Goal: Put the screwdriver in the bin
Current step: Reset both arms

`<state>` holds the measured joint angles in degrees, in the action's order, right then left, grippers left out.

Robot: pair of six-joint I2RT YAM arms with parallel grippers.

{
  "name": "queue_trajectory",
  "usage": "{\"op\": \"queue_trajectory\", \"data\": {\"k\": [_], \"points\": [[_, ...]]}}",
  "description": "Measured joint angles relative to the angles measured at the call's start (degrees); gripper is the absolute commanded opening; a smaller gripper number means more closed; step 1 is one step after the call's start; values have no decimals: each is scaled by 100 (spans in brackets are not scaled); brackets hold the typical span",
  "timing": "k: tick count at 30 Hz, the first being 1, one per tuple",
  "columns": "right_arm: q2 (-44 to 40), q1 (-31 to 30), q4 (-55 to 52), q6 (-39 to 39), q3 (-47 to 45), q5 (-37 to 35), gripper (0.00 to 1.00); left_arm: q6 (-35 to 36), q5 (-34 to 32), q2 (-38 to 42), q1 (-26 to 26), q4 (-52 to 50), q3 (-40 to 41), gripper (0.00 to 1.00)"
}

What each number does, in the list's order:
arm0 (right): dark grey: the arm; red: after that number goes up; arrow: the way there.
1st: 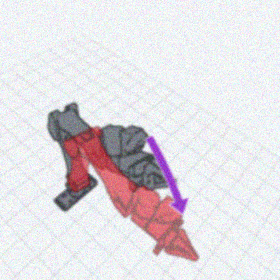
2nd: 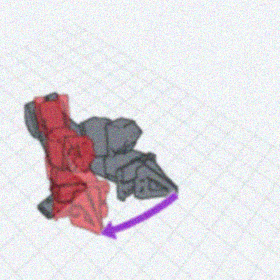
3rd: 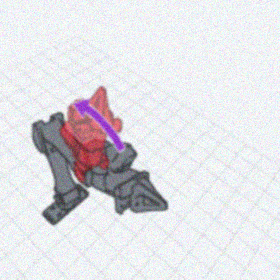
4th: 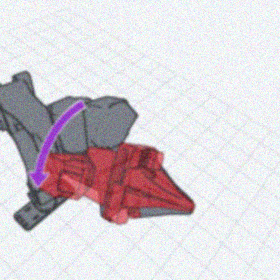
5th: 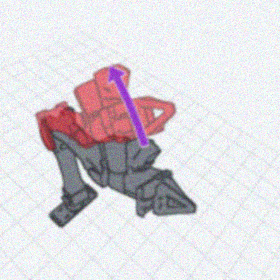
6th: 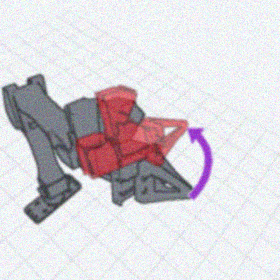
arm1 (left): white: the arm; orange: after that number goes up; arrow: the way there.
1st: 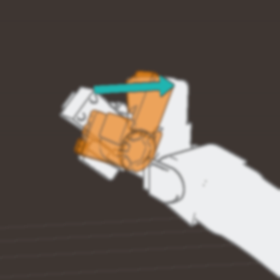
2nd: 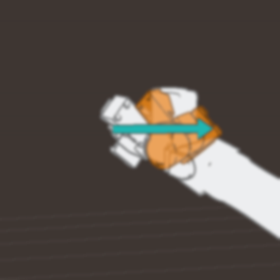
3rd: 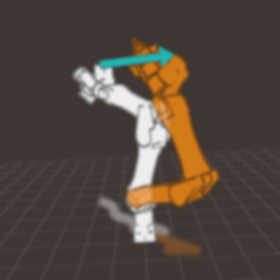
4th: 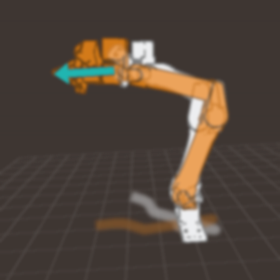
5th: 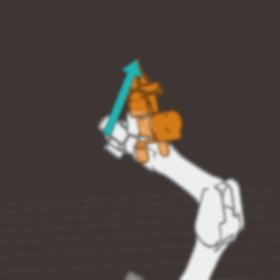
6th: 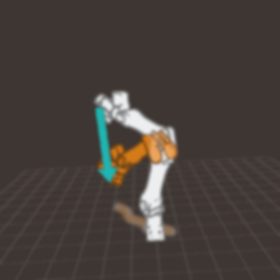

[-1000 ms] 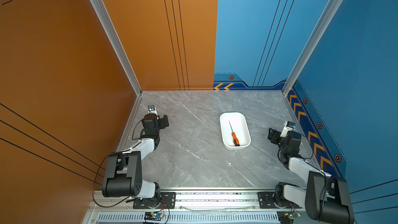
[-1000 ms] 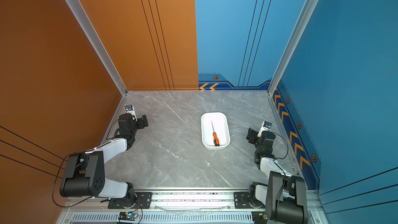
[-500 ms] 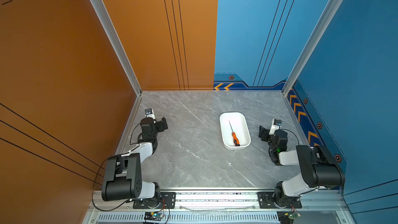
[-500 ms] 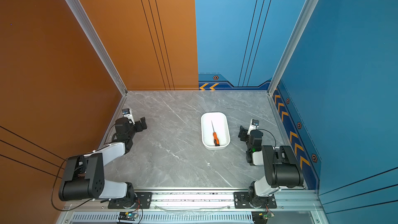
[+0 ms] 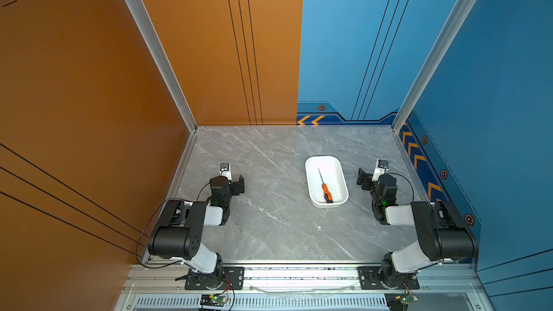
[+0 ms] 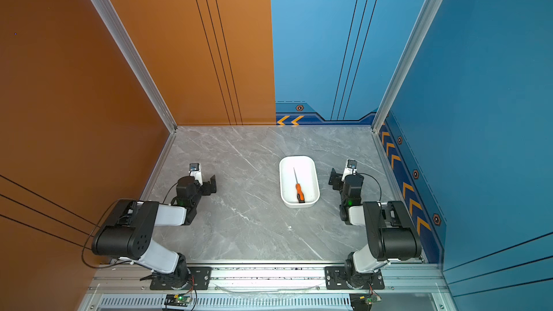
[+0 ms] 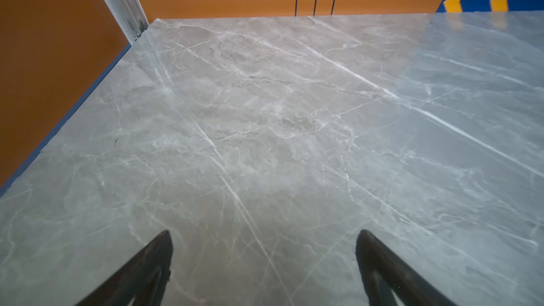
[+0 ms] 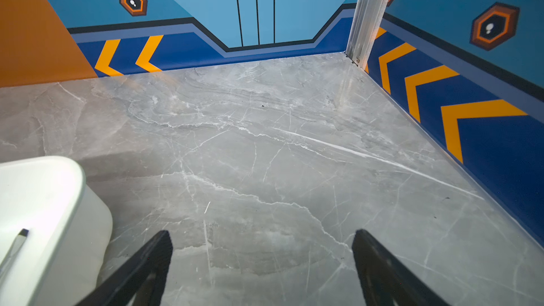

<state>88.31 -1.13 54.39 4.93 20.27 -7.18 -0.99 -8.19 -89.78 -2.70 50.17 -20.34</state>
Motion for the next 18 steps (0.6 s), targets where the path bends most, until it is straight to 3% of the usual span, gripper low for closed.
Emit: {"op": "queue_trajectory", "data": {"k": [18], "points": [[0, -81, -101, -70, 9, -61, 100, 17, -232, -9, 15, 238, -46, 98]]}}
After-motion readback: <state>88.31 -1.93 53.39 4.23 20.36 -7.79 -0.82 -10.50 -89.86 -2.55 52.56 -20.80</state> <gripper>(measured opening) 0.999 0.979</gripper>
